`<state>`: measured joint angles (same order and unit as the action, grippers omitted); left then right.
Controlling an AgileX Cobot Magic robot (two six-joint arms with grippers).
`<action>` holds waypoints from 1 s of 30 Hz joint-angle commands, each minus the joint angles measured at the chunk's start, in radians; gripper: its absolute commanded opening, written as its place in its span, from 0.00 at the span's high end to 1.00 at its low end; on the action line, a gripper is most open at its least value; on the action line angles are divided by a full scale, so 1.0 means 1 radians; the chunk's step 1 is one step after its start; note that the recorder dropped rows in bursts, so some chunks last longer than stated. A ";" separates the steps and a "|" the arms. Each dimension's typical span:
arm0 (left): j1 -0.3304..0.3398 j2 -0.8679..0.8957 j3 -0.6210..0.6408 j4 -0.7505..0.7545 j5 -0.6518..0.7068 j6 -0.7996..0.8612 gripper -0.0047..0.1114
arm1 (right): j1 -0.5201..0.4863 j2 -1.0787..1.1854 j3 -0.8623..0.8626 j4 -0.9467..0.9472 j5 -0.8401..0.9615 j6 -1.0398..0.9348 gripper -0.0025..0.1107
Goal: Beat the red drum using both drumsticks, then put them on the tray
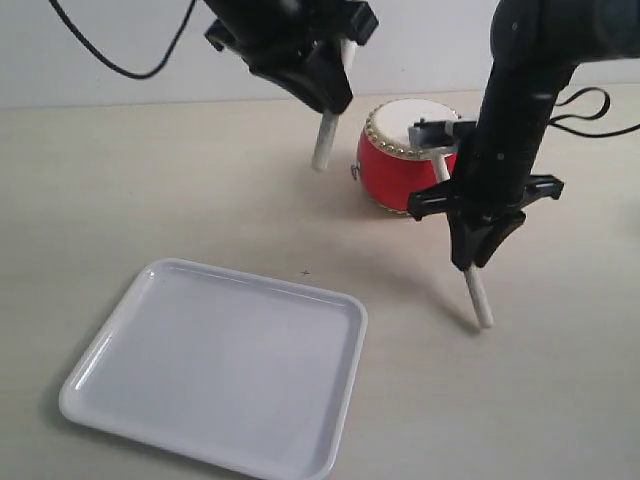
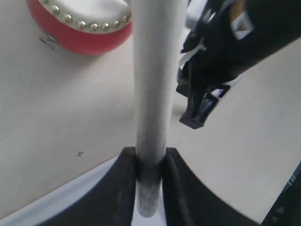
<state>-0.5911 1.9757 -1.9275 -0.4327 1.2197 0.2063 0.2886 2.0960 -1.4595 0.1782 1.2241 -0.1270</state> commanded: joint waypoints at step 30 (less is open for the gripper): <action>-0.021 0.299 -0.146 -0.245 0.001 0.008 0.96 | -0.006 -0.477 -0.005 -0.021 -0.003 -0.065 0.98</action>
<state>-0.6257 2.3476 -2.0878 -0.6751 1.2216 0.1876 0.2886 1.6236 -1.4595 0.1621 1.2233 -0.1735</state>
